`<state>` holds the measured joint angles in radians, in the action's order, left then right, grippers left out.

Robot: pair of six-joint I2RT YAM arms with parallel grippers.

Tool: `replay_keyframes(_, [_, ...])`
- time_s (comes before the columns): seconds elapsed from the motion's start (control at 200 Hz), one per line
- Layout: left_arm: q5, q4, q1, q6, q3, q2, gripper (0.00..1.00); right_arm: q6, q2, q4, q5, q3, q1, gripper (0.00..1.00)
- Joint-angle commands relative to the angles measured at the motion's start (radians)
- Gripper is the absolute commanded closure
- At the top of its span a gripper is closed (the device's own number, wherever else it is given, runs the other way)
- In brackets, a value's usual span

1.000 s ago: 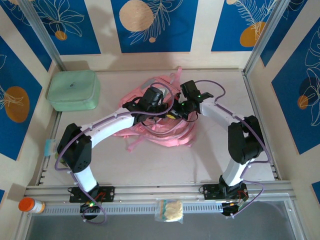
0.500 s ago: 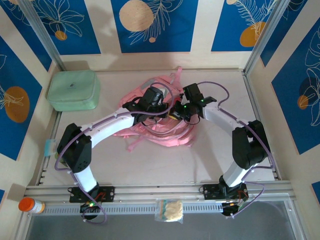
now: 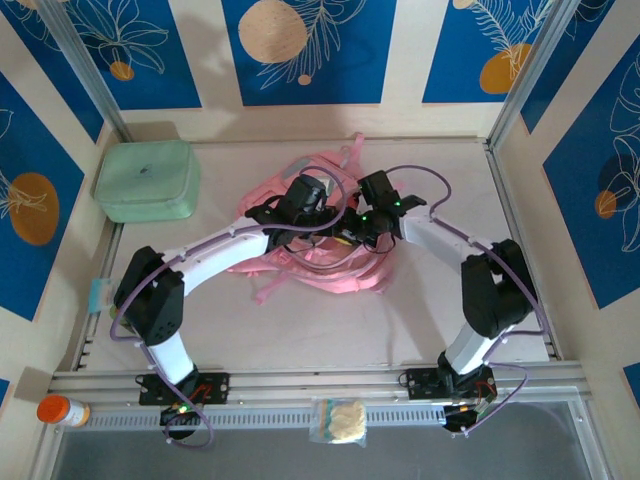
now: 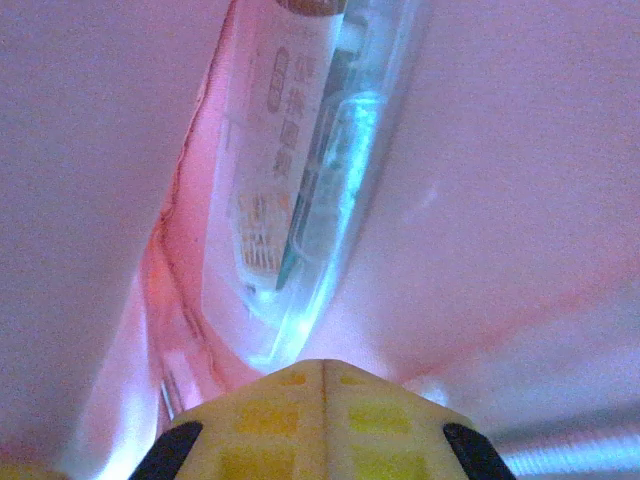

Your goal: Pack books, pencil case, and school supplies into a backpack

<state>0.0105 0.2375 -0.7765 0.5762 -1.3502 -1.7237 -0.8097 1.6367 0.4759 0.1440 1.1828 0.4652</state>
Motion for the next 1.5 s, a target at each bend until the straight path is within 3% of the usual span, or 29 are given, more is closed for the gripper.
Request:
replay_keyframes(0.0, [0.105,-0.086,-0.011,0.038,0.010,0.042,0.70,0.096,-0.140,0.111,-0.092,-0.037,-0.010,0.96])
replay_keyframes(0.135, [0.161,-0.177,-0.011,0.066,0.128,0.149,0.56,0.122,-0.243,0.209,-0.204,-0.073,0.017,0.88])
replay_keyframes(0.26, [0.106,-0.148,0.014,0.053,0.244,0.273,0.46,0.112,-0.290,0.301,-0.315,-0.080,0.093,0.80])
replay_keyframes(0.465, [0.091,-0.193,0.129,0.117,0.448,0.376,0.42,-0.013,-0.231,0.311,-0.413,-0.033,0.294,0.54])
replay_keyframes(0.635, [0.111,-0.249,0.220,0.161,0.531,0.368,0.42,-0.184,-0.091,0.316,-0.536,0.067,0.416,0.48])
replay_keyframes(1.105, [0.143,-0.376,0.262,0.211,0.563,0.263,0.44,-0.587,0.178,0.377,-0.661,0.223,0.484,0.53])
replay_keyframes(1.28, [0.151,-0.346,0.261,0.189,0.562,0.259,0.44,-0.595,0.200,0.286,-0.633,0.194,0.466,0.55])
replay_keyframes(1.496, [0.155,-0.352,0.261,0.204,0.572,0.260,0.44,-0.565,0.252,0.255,-0.665,0.225,0.462,0.72])
